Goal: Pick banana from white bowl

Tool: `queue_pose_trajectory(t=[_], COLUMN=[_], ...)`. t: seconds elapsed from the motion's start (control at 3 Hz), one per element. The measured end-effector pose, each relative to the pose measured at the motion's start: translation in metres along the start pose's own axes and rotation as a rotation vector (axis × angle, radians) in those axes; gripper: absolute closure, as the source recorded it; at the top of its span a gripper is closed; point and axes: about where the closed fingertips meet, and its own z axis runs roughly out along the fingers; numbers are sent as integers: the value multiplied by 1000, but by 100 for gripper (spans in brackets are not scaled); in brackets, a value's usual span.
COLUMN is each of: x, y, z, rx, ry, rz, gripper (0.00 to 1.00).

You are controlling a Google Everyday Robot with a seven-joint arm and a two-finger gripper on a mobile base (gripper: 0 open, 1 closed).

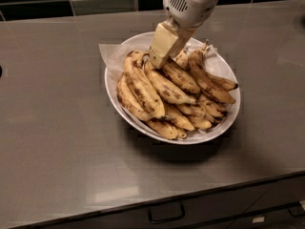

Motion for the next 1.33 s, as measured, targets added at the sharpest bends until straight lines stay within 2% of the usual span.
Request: queue_pose_trajectory(t=[0.67,1.33], x=[5,11], y=[2,13], z=[-27,-70], rx=[-11,61], ry=[-105,-169], rz=[-55,-102], gripper=[100,100])
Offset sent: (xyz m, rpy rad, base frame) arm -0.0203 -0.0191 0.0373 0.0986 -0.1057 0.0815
